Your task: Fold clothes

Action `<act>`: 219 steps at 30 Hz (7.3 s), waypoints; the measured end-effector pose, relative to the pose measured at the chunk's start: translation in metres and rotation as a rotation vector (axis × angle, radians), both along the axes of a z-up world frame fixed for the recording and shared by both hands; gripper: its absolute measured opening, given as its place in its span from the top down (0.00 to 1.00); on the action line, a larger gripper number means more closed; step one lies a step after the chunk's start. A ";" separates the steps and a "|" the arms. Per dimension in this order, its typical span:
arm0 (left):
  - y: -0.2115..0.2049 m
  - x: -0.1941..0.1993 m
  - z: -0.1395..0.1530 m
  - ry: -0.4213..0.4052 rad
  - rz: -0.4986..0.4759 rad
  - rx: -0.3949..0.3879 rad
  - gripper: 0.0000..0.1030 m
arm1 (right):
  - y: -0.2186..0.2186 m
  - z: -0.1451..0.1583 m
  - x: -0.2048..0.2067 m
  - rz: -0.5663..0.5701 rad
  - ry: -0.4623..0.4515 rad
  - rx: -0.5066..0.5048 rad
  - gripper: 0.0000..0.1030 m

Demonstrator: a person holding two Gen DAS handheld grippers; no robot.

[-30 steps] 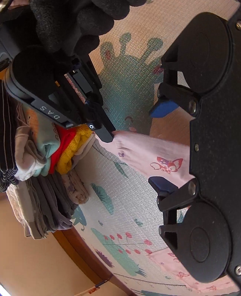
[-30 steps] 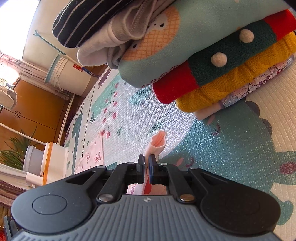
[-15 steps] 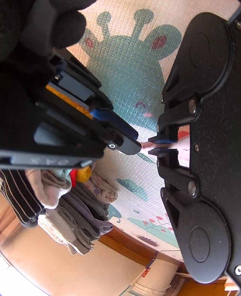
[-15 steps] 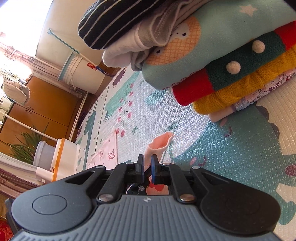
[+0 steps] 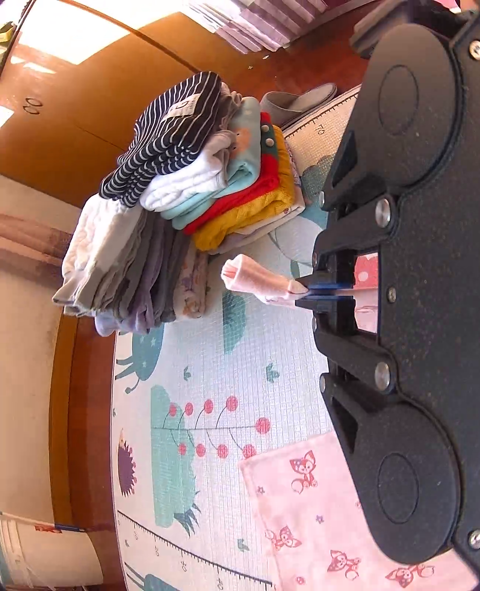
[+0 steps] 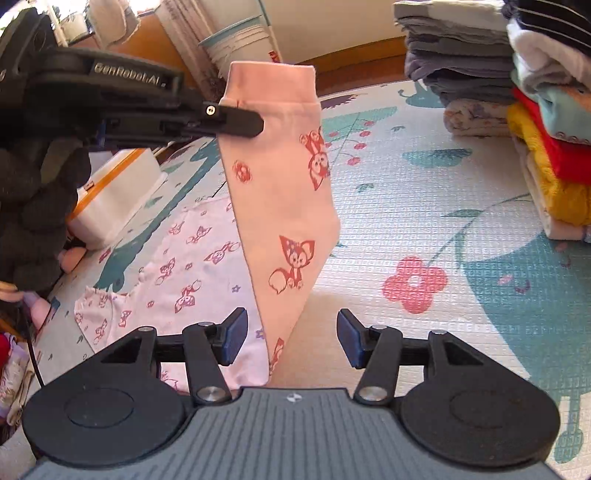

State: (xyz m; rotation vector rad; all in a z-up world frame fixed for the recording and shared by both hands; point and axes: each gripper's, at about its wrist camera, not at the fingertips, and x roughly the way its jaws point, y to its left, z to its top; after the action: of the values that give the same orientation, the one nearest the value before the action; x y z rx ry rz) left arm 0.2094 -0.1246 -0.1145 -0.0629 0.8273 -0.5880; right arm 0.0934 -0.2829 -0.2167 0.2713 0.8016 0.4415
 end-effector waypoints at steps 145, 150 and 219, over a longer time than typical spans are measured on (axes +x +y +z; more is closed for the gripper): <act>0.144 0.123 -0.064 0.122 0.104 0.101 0.97 | 0.165 -0.028 -0.040 0.464 -0.141 -0.347 0.52; 0.137 0.133 -0.074 0.123 0.137 0.118 0.97 | 0.158 -0.030 -0.033 0.435 -0.112 -0.317 0.52; 0.097 -0.028 -0.134 0.242 -0.373 0.300 0.65 | 0.188 -0.021 -0.042 0.691 -0.286 -0.554 0.41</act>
State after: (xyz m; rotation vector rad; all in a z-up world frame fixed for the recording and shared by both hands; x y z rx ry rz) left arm 0.1813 -0.0279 -0.2486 0.3060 1.1675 -0.8092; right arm 0.0510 -0.0953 -0.2377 -0.5947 0.6888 0.8564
